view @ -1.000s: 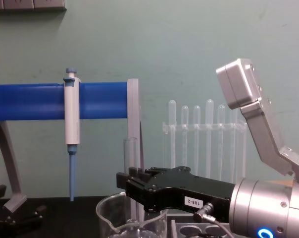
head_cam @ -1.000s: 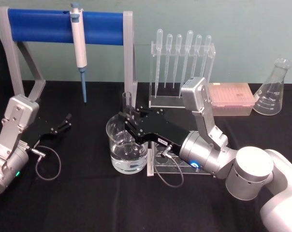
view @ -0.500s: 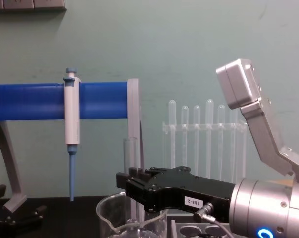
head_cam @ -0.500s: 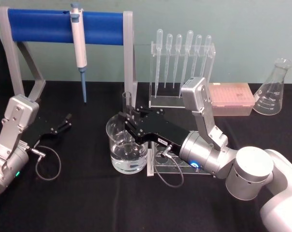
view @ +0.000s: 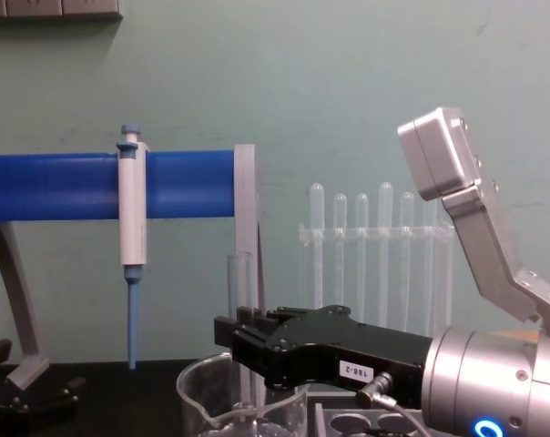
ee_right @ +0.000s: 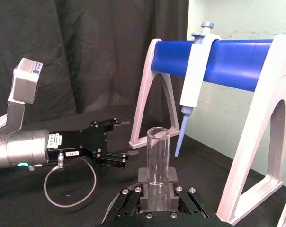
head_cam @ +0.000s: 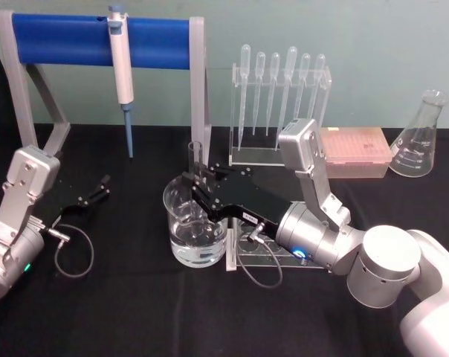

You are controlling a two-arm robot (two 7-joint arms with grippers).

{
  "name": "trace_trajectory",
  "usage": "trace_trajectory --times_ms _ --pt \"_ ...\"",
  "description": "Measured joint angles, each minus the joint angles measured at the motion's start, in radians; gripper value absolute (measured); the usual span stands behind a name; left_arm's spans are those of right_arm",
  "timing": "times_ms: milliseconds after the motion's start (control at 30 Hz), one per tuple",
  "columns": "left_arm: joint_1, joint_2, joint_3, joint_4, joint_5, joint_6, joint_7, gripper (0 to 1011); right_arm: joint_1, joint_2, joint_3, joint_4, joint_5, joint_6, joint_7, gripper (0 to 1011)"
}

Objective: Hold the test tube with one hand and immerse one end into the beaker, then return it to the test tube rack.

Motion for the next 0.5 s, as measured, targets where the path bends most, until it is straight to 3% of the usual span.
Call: trace_trajectory --times_ms 500 --pt "0.0 0.0 0.0 0.0 0.0 0.0 0.0 1000 0.0 0.0 0.0 0.0 0.0 0.0 0.0 226"
